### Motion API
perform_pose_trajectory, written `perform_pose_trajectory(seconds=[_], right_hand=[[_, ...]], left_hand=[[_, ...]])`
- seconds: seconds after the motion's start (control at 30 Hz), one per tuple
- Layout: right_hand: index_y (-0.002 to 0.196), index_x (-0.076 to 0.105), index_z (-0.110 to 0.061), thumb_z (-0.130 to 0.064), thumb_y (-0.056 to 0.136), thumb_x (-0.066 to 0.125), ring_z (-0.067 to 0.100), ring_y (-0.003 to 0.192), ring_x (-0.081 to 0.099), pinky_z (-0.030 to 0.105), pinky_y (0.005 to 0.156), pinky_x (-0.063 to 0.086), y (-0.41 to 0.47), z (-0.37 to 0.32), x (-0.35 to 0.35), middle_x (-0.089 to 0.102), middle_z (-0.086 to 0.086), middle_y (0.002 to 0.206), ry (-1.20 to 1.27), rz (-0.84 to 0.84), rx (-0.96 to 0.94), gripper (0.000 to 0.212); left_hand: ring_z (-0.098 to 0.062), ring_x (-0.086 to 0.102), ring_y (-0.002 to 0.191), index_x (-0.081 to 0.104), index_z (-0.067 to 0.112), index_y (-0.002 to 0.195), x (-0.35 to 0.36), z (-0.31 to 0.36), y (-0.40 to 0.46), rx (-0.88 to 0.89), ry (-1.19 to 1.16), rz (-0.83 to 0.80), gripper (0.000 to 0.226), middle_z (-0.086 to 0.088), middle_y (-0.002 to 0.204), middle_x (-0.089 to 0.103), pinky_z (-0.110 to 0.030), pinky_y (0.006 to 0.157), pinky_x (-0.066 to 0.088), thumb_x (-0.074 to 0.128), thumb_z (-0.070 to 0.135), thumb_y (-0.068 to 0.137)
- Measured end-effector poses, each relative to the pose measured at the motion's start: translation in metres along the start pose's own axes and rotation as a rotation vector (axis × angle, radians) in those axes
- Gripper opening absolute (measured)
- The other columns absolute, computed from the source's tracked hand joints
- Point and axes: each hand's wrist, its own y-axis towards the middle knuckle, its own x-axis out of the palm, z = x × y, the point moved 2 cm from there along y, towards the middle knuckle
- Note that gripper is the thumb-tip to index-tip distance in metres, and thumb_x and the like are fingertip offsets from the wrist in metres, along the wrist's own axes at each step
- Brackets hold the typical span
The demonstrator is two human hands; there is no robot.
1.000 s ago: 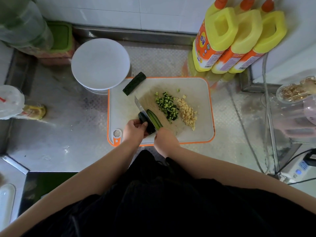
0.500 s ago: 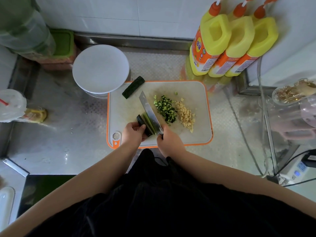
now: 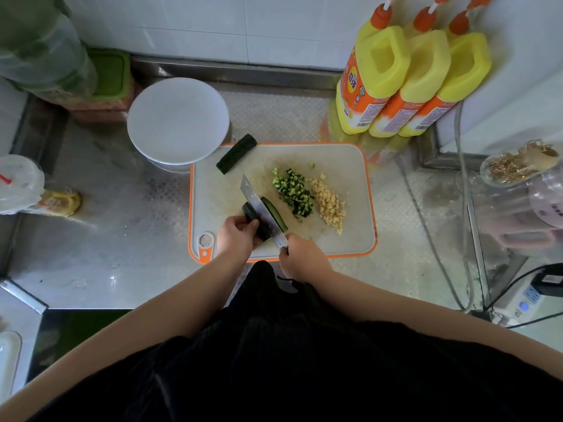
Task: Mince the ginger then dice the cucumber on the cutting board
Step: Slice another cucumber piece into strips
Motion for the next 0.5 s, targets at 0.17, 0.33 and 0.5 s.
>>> perform_pose_trajectory(seconds=[0.17,0.33,0.5], right_hand=[[0.104,0.049,-0.005,-0.019,0.099,0.039,0.033,0.095,0.059,0.031,0.068,0.038,-0.0006,-0.0019,-0.0006,0.062,0.017,0.103,-0.026,-0.011,0.013,0.017],[0.103,0.051,-0.004,-0.017,0.098,0.041,0.031,0.093,0.060,0.033,0.070,0.042,0.0019,-0.0039,0.0013,0.062,0.016,0.102,-0.052,-0.012,0.023,0.017],[0.100,0.052,-0.005,-0.014,0.097,0.044,0.030,0.093,0.060,0.032,0.069,0.041,0.0014,-0.0069,0.0017,0.063,0.015,0.101,-0.089,-0.023,0.023,0.013]], left_hand=[[-0.026,0.068,0.083,0.053,0.005,0.113,-0.0002,0.0009,-0.0001,0.001,0.021,0.003,0.023,-0.013,0.102,0.066,-0.040,0.076,0.059,0.062,0.016,0.095],[-0.027,0.069,0.088,0.054,0.007,0.113,-0.0007,0.0000,0.0002,0.003,0.040,0.010,0.024,-0.013,0.106,0.066,-0.039,0.074,0.060,0.063,0.017,0.094],[-0.027,0.069,0.088,0.054,0.005,0.116,-0.0006,0.0001,0.0009,0.000,0.057,0.018,0.027,-0.012,0.106,0.066,-0.038,0.072,0.060,0.063,0.017,0.094]])
